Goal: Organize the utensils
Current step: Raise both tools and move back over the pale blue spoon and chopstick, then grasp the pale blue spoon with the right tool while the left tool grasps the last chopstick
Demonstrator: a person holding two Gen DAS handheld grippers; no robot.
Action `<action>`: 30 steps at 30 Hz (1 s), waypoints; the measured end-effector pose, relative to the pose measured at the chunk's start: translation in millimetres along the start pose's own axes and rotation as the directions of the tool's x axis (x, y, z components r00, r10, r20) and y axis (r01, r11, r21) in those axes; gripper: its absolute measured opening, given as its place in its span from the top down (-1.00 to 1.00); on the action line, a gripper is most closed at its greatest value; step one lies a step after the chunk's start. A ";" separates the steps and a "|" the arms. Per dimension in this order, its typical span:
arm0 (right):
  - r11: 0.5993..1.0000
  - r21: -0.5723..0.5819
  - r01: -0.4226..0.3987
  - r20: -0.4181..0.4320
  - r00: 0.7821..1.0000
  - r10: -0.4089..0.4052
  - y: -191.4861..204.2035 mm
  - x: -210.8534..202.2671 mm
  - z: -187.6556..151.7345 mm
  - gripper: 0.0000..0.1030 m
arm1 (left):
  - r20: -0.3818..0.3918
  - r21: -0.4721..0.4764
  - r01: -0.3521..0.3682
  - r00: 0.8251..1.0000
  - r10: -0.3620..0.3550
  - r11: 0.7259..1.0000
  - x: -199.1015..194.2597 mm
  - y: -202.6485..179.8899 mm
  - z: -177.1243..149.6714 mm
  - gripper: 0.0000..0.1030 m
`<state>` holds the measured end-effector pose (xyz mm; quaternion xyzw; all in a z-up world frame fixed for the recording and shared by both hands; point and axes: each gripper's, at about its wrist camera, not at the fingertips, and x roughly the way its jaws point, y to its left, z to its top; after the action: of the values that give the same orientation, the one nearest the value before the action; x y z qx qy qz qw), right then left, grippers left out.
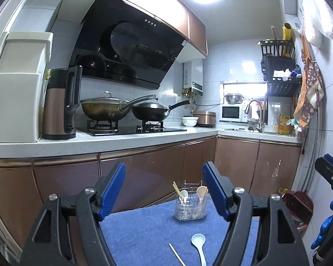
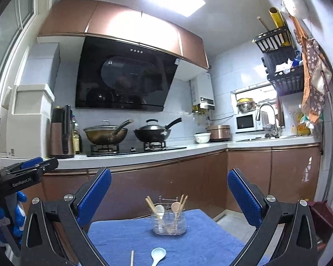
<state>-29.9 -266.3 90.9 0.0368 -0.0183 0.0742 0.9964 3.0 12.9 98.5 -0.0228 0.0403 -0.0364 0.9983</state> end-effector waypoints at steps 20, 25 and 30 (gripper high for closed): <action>0.996 0.090 -0.017 -0.155 0.987 0.031 -28.5 42.5 -51.7 -1.00 | -0.277 -0.116 0.015 0.960 -0.047 0.993 73.8 7.7 -55.0 -0.46; 0.989 0.148 -0.022 -0.290 0.955 0.065 -40.4 75.7 -78.4 -1.00 | -0.437 -0.184 0.056 0.889 -0.133 0.981 119.6 9.7 -93.2 -0.46; 0.977 0.208 -0.038 -0.452 0.882 0.131 -48.1 119.1 -116.0 -0.87 | -0.599 -0.256 0.059 0.773 -0.207 0.965 168.9 11.0 -139.0 -0.45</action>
<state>98.6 -287.5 -23.2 0.1139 0.2255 0.1257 0.9594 160.3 5.4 -53.7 -0.1241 0.3685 -0.1081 0.9149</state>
